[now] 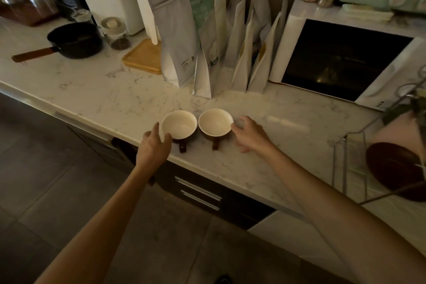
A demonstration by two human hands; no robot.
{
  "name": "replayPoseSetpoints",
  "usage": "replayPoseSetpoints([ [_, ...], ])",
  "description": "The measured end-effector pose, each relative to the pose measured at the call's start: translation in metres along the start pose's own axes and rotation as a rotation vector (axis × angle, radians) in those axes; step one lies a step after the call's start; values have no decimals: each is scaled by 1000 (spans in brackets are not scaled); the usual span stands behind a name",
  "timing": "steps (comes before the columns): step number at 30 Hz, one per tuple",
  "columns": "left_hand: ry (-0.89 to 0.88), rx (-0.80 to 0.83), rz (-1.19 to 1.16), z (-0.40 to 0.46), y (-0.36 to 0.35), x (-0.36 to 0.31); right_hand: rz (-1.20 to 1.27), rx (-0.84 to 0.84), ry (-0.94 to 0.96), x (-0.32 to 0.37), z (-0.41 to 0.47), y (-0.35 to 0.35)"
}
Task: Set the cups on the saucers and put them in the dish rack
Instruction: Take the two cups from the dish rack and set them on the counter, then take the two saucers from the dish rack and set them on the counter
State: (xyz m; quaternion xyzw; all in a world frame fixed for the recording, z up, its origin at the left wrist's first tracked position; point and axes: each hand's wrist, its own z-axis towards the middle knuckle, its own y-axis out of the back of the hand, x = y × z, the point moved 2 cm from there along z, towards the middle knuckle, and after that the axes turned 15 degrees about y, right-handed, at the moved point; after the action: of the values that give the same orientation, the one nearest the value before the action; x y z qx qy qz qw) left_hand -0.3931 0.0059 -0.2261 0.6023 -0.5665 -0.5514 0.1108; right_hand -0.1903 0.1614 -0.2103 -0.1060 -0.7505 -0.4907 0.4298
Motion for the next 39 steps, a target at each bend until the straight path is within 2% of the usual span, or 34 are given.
replayPoseSetpoints([
  [2,-168,-69,148,-16,4,-8,-307,67,129,4,-9,14],
  [4,-323,-62,320,-34,7,-20,-560,133,245,7,-21,26],
  [7,-512,128,617,-58,4,-42,-781,234,336,9,-44,39],
  [9,-579,278,716,-78,-2,-56,-829,308,345,8,-60,46],
  [11,-640,319,759,-100,-10,-69,-841,380,355,5,-80,53],
  [16,-796,281,889,-147,-29,-84,-793,487,352,-14,-131,69],
  [20,-843,309,934,-178,-50,-89,-690,529,272,-30,-171,85],
  [23,-866,393,934,-200,-67,-87,-657,547,210,-45,-201,99],
  [34,-1000,626,919,-266,-133,-116,-536,456,-28,-110,-283,170],
  [39,-1106,675,830,-306,-160,-139,-514,318,-91,-139,-298,204],
])
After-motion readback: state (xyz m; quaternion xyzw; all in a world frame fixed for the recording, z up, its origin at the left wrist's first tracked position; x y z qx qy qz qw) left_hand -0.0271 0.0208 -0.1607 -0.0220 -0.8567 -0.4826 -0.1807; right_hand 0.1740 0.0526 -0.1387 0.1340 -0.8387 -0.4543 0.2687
